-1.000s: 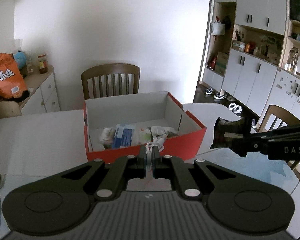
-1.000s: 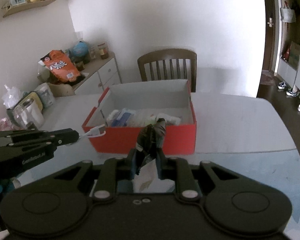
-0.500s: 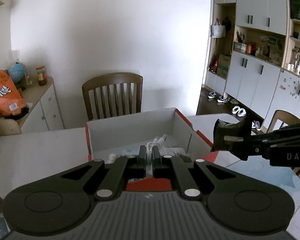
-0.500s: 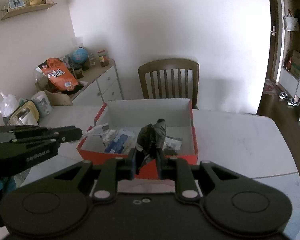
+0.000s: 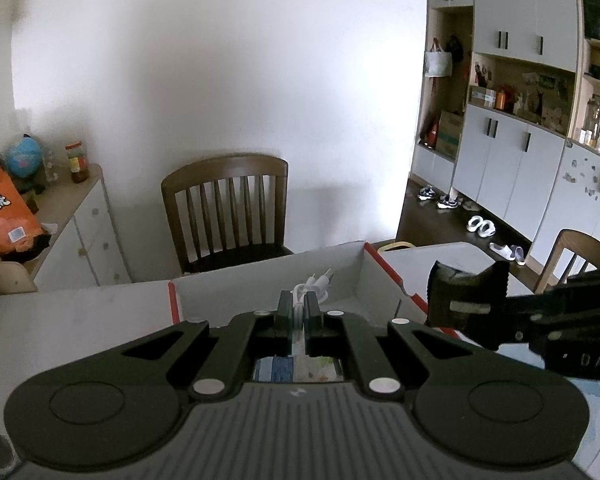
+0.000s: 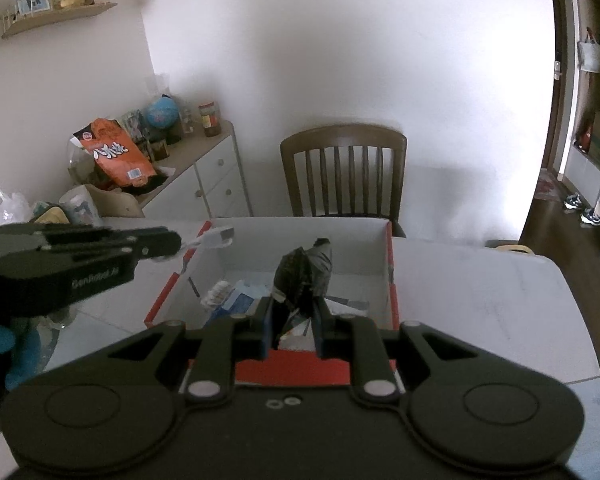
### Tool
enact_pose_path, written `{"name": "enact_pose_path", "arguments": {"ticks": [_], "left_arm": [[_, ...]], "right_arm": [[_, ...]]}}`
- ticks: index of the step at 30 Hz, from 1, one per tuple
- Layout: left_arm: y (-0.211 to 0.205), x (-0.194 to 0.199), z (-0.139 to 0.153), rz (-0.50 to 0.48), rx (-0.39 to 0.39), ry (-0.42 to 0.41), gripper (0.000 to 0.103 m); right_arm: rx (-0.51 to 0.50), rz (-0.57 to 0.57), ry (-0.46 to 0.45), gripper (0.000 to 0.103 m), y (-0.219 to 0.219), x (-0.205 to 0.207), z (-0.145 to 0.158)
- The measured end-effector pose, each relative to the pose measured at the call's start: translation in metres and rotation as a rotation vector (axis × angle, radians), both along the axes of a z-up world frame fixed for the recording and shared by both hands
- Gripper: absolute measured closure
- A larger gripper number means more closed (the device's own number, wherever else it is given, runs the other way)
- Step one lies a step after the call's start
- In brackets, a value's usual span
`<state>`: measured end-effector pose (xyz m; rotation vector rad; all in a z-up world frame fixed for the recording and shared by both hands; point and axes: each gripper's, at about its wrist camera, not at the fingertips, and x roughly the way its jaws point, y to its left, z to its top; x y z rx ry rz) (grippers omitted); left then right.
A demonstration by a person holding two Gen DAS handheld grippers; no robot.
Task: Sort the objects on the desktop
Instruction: 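Lift the white cable and dark packet with both grippers over the red box, then lower both grippers into the box and open them to release cable and packet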
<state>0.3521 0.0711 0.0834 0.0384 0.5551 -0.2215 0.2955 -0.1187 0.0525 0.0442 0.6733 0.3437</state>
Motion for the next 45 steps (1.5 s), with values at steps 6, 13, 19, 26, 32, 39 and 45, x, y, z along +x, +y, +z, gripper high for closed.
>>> {"name": "enact_pose_path", "arguments": {"ticks": [6,13,19,26,32,39,45], "left_arm": [[-0.003,0.018,-0.005,-0.004,0.009,0.019,0.099],[-0.013,0.034,-0.016,-0.031,0.026,0.042,0.099],[-0.022,0.043,-0.026,-0.055,0.044,0.052,0.099],[-0.025,0.056,-0.041,-0.059,0.063,0.088,0.099],[-0.023,0.064,-0.058,-0.064,0.064,0.124,0.099],[-0.023,0.073,-0.073,-0.065,0.08,0.159,0.099],[-0.028,0.079,-0.089,-0.077,0.096,0.211,0.099]], "right_arm": [[-0.02,-0.011,0.018,0.084,0.002,0.014,-0.006],[-0.031,-0.012,0.036,0.084,0.007,0.029,-0.013],[-0.043,-0.011,0.041,0.085,0.013,0.04,-0.021],[-0.063,-0.007,0.07,0.085,0.02,0.052,-0.032],[-0.066,0.001,0.121,0.085,0.023,0.061,-0.042],[-0.084,-0.008,0.151,0.099,0.026,0.075,-0.055],[-0.117,-0.011,0.174,0.1,0.032,0.083,-0.068]]}}
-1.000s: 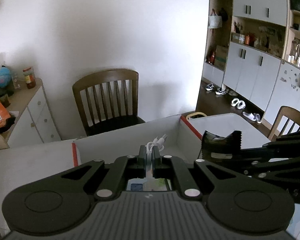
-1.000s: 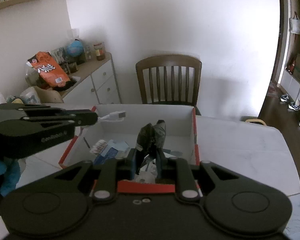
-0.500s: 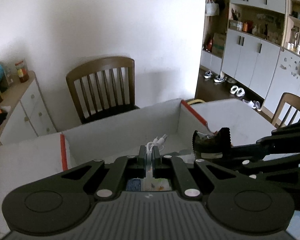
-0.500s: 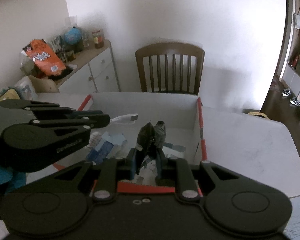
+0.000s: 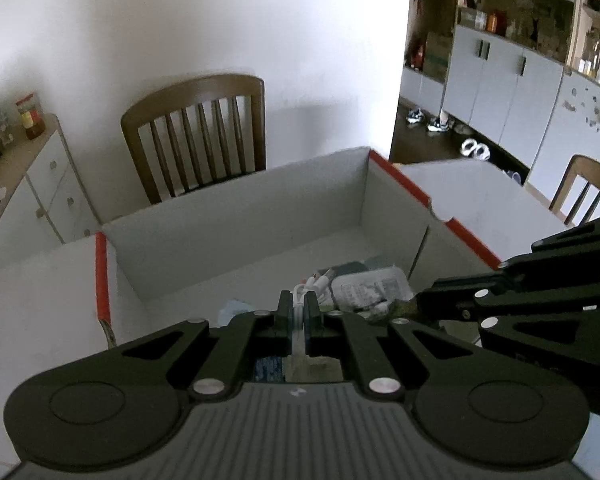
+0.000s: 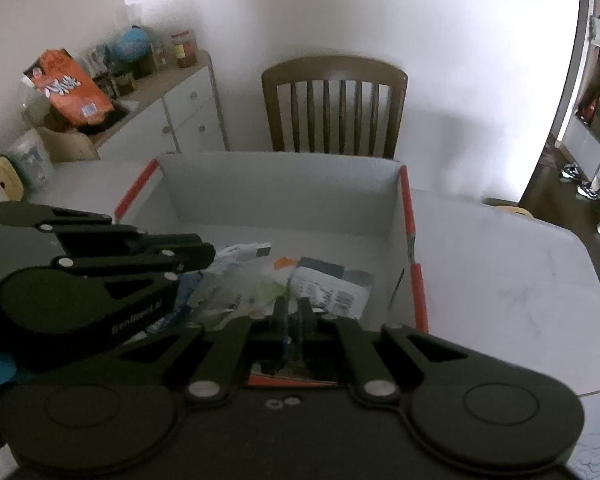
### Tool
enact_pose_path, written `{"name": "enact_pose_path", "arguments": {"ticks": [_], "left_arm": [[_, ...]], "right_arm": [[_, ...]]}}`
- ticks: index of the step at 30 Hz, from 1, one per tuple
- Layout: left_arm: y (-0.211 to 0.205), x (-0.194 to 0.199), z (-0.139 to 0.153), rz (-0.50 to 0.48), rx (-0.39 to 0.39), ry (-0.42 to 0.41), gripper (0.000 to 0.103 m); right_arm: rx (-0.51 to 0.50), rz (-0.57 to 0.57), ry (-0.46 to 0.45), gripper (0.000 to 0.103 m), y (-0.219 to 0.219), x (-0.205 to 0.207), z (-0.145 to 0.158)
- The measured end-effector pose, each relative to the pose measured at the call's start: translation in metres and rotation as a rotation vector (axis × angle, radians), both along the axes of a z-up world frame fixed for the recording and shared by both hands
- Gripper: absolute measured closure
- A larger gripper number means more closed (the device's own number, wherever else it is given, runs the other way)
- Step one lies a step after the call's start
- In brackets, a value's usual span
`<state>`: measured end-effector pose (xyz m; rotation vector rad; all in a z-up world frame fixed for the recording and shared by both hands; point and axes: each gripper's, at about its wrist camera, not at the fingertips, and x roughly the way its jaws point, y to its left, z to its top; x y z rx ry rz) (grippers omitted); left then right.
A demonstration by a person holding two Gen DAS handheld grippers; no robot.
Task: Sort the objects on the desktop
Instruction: 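Lower both grippers into the box and open them to release cable and packet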
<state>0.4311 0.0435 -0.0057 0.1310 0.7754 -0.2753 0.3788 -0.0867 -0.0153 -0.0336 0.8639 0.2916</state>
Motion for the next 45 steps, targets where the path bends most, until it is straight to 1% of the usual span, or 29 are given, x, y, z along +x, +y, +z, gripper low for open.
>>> {"name": "enact_pose_path", "arguments": {"ticks": [2,6,15,19,21,23,27,33,35,38,39,40,41,43,45], "left_arm": [[0.0,0.002,-0.004,-0.005,-0.002,0.014,0.099],[-0.002,0.006,-0.013,-0.018,0.011,0.046,0.099],[-0.006,0.012,-0.028,-0.043,0.033,0.115,0.099],[-0.006,0.017,-0.035,-0.042,0.038,0.178,0.099],[-0.005,0.019,-0.038,-0.042,0.039,0.197,0.099],[-0.003,0.02,-0.039,-0.035,0.028,0.207,0.099],[-0.004,0.022,-0.04,-0.041,0.033,0.22,0.099],[-0.003,0.025,-0.04,-0.043,0.039,0.231,0.097],[-0.004,0.025,-0.039,-0.038,0.049,0.225,0.094],[-0.005,0.024,-0.039,-0.03,0.051,0.217,0.089],[-0.005,0.024,-0.039,-0.032,0.049,0.215,0.082],[-0.005,0.024,-0.038,-0.029,0.052,0.208,0.077],[-0.004,0.024,-0.038,-0.025,0.054,0.203,0.073],[-0.002,0.024,-0.036,-0.019,0.046,0.199,0.053],[0.001,0.023,-0.034,-0.013,0.038,0.19,0.044]], "right_arm": [[0.006,-0.004,0.013,0.1,0.0,0.001,-0.004],[-0.013,0.0,0.026,0.1,0.002,0.001,-0.012],[-0.021,0.003,0.044,0.1,0.003,0.001,-0.017],[-0.024,-0.001,0.049,0.099,0.003,0.002,-0.019],[-0.024,-0.004,0.05,0.099,0.002,0.002,-0.019],[-0.026,-0.007,0.05,0.098,0.001,0.002,-0.02],[-0.027,-0.013,0.053,0.097,-0.001,0.003,-0.021],[-0.032,-0.009,0.055,0.09,-0.003,0.004,-0.023],[-0.021,-0.015,0.062,0.085,-0.005,0.005,-0.024],[-0.01,-0.023,0.07,0.083,-0.007,0.006,-0.026],[-0.006,-0.026,0.074,0.082,-0.008,0.007,-0.026],[-0.005,-0.029,0.076,0.079,-0.009,0.007,-0.027],[-0.005,-0.032,0.077,0.075,-0.01,0.007,-0.027],[-0.005,-0.032,0.079,0.072,-0.012,0.008,-0.028],[-0.004,-0.033,0.081,0.069,-0.013,0.008,-0.029]]}}
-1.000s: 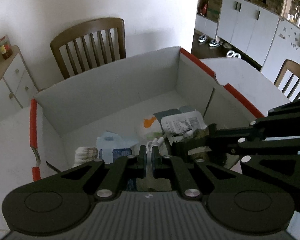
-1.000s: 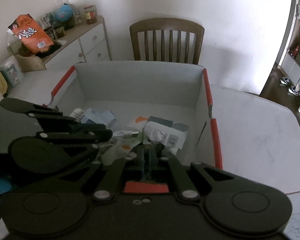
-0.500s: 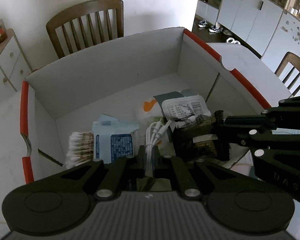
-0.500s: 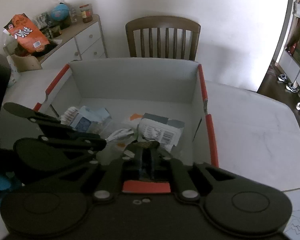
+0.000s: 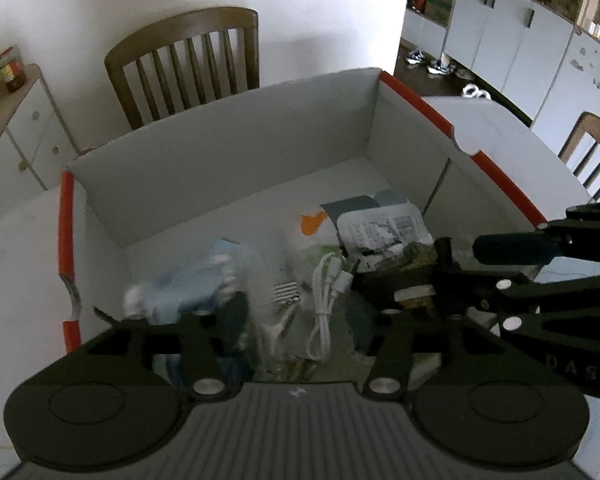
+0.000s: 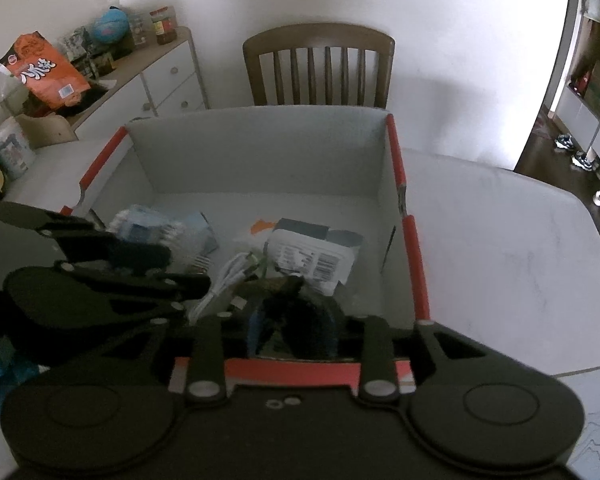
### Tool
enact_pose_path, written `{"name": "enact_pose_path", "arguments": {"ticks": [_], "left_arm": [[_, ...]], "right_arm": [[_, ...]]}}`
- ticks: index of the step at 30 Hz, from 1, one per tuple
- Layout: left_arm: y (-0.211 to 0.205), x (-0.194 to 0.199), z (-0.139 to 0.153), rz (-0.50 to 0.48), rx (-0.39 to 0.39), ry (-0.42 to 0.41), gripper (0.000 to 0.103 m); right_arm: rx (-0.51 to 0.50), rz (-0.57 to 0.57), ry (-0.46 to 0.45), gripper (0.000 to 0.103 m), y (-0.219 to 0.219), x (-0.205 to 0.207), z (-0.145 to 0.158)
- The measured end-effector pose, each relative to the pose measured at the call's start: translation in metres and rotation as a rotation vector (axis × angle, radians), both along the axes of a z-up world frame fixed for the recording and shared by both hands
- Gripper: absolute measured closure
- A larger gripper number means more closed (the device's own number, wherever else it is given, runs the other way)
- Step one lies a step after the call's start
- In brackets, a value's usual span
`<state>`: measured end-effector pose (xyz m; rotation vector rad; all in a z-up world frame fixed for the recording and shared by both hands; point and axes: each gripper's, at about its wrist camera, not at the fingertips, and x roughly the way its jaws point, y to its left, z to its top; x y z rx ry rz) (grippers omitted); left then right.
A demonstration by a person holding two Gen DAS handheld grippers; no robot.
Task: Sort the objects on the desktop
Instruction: 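Lower both grippers into the box and open them to release cable and packet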
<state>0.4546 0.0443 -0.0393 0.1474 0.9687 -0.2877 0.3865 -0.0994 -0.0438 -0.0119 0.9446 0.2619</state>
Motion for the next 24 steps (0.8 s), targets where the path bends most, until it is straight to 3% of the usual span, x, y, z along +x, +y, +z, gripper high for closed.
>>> {"name": "enact_pose_path", "arguments": {"ticks": [11,24], "left_arm": [[0.005,-0.005,0.008,0.007,0.007,-0.022,0.037],[0.008,-0.02,0.024,0.022,0.002,-0.058,0.033]], "right_arm": [[0.007,-0.005,-0.017,0.046,-0.005,-0.003,0.005],[0.052,0.009,-0.063,0.042,-0.01,-0.017,0.027]]}}
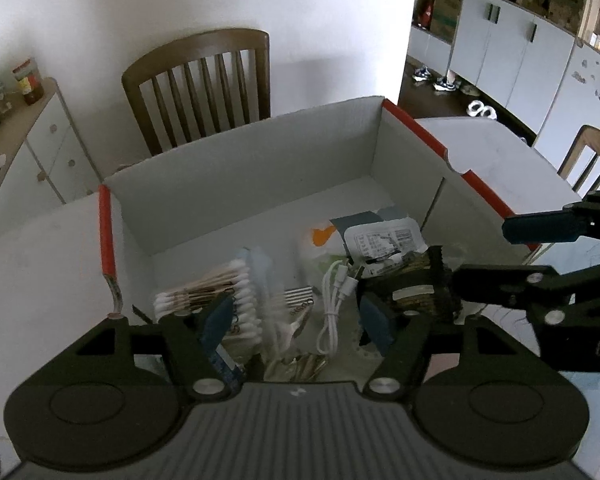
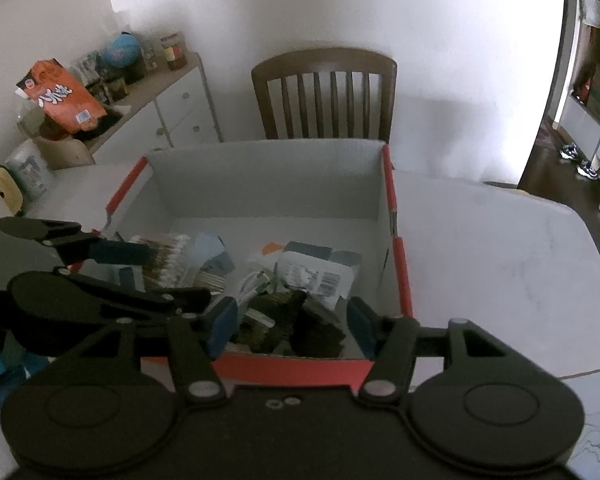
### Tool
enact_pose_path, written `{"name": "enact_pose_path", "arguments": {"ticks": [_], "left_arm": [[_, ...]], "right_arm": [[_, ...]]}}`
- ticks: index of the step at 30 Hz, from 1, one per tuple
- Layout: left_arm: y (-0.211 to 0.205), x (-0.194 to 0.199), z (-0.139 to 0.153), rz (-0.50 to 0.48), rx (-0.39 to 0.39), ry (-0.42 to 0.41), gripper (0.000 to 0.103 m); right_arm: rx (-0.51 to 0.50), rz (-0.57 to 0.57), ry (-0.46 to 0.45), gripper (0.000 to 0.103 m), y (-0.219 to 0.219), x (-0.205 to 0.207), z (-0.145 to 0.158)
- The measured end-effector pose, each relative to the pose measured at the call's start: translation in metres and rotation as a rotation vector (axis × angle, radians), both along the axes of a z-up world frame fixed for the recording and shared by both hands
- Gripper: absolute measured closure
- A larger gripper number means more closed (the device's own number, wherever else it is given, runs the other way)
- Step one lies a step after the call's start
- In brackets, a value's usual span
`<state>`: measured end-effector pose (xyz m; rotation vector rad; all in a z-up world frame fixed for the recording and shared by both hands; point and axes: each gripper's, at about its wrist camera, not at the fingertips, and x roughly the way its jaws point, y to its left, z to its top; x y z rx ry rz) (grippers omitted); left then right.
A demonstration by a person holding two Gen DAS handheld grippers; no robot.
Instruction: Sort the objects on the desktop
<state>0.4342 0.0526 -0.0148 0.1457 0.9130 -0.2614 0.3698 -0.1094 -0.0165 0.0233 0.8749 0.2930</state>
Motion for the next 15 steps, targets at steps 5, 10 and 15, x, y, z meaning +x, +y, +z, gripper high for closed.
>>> {"name": "enact_pose_path", "arguments": {"ticks": [5,10,15], "left_arm": [[0.003,-0.008,0.008,0.018,-0.002,-0.02,0.019],[0.009,-0.016,0.016,0.046,-0.008,-0.041,0.014],[0.015,-0.027,0.025,0.069,-0.024,-0.061,0.002]], "right_arm": [[0.016,0.008,-0.025,0.039,-0.003,-0.007,0.01],[0.032,0.01,-0.041,0.037,-0.007,-0.015,0.015],[0.04,0.02,-0.072,0.033,-0.01,-0.028,0.022]]}}
